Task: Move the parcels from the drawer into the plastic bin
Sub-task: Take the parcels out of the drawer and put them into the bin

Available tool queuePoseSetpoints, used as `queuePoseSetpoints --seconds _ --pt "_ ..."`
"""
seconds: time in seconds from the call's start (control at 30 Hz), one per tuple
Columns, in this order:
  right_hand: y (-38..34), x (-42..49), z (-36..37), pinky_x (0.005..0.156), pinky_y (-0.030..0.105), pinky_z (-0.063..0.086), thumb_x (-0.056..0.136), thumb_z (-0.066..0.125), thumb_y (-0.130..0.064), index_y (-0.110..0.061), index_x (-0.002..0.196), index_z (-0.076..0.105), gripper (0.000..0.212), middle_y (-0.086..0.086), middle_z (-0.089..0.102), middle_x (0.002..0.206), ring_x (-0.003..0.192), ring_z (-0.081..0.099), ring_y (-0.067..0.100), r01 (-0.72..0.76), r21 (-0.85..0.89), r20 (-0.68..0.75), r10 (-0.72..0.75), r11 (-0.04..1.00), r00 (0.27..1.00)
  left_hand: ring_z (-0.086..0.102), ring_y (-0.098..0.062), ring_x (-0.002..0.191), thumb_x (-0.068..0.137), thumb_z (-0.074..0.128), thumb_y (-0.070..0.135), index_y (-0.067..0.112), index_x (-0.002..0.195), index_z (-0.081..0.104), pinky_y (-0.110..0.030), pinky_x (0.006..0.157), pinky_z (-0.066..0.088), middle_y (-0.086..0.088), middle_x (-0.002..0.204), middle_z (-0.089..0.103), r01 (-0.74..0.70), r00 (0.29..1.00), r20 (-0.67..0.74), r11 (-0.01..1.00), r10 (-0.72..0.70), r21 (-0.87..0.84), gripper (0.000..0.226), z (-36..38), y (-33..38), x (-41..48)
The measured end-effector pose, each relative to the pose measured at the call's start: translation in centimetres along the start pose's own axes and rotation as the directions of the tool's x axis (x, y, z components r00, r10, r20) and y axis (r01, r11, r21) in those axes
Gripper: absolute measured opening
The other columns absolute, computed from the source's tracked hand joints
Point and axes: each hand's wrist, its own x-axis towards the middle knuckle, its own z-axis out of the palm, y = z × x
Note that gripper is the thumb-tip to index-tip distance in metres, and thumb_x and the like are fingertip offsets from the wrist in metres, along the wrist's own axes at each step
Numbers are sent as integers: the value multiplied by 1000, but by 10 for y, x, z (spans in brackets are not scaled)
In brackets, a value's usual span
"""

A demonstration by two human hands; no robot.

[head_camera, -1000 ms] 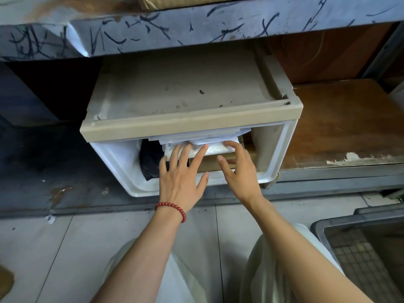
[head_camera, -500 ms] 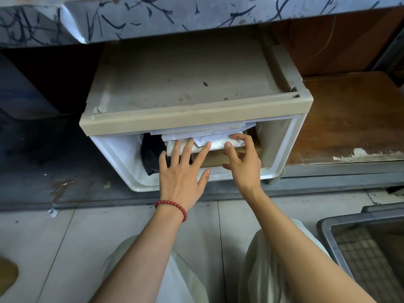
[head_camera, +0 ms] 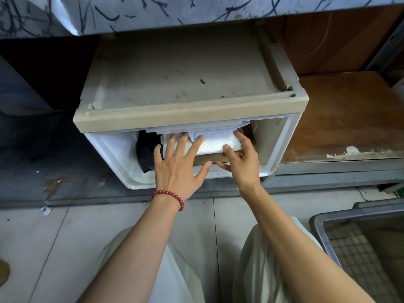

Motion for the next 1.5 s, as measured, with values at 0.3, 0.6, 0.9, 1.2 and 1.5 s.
queuePoseSetpoints --seconds 0.3,0.6,0.9,1.2,1.5 --pt "-9 -21 -30 72 31 60 95 60 -11 -23 135 48 44 4 58 89 87 64 15 -87 -44 30 88 995 996 24 -22 140 81 24 78 37 145 29 -51 108 20 4 147 36 53 999 15 998 -53 -23 77 -5 8 6" --pt "-20 -24 -38 70 31 61 93 64 -19 -14 129 44 42 10 63 112 96 69 22 -223 43 56 221 974 974 13 -22 144 74 10 83 38 148 20 -51 109 17 4 153 24 99 993 66 993 -95 -61 87 -11 11 4" --pt "-21 -36 -49 60 27 59 90 65 -6 -17 123 45 40 6 65 101 71 73 16 -302 89 76 296 949 952 19 -24 142 78 13 80 38 146 25 -52 107 18 4 152 30 103 993 58 994 -101 -47 81 -12 4 8" --pt "-33 -75 -70 63 33 61 92 59 0 -16 122 44 37 14 62 114 90 69 29 -290 71 52 287 954 956 20 -25 140 82 16 79 39 147 20 -51 104 20 0 151 28 96 991 89 995 -95 -8 77 -16 2 6" --pt "-34 -103 -96 62 28 60 93 56 0 -22 112 45 32 15 58 122 101 67 33 -240 -4 37 240 971 970 8 -24 145 82 17 77 37 150 13 -53 110 16 -3 158 16 127 979 167 991 -116 -52 79 -32 2 -15"
